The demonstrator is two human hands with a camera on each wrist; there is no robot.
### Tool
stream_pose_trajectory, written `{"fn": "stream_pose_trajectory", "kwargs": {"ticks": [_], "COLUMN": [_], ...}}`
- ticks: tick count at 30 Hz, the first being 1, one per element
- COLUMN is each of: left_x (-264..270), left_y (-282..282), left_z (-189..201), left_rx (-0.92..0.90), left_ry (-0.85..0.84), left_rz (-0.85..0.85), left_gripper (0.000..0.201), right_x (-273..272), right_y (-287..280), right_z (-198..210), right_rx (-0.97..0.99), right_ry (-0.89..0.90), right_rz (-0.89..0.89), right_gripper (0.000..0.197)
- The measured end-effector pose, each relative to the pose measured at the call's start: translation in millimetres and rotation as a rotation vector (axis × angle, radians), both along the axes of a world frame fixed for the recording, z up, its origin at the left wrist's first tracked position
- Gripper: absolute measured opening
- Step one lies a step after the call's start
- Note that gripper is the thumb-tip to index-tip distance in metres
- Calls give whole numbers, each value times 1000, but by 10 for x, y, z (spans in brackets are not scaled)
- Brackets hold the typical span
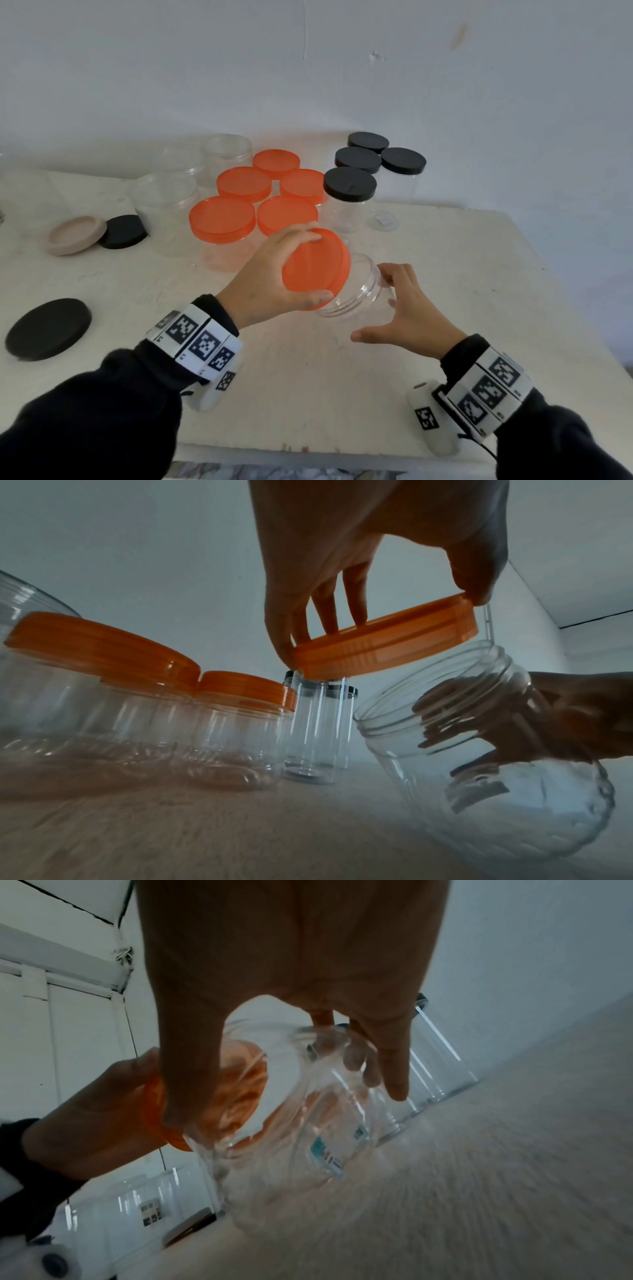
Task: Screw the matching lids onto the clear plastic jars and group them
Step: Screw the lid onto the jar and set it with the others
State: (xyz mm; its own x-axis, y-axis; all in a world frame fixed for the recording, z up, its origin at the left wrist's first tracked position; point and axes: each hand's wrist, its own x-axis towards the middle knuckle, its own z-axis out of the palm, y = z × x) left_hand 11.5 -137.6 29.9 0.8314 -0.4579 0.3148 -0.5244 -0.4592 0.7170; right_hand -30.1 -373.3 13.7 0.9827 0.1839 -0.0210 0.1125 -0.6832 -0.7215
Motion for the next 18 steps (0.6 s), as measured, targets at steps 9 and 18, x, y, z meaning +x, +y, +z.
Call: {"fn": "stream_pose_trajectory", "kwargs": {"ticks": [9, 18], "left_x": [-22, -56], "left_y": [-338, -576], "left_z": [51, 47], "left_rx": [123, 416], "left_ry": [-55, -199], "left_rz": [-210, -373], "left_gripper": [81, 85], "right_x": [-120, -163], "right_y": [-151, -82], "right_z": [-92, -84], "right_rx": [163, 204], "right_ry": [175, 165], "right_rz": [41, -1], "right_gripper": [93, 92]}}
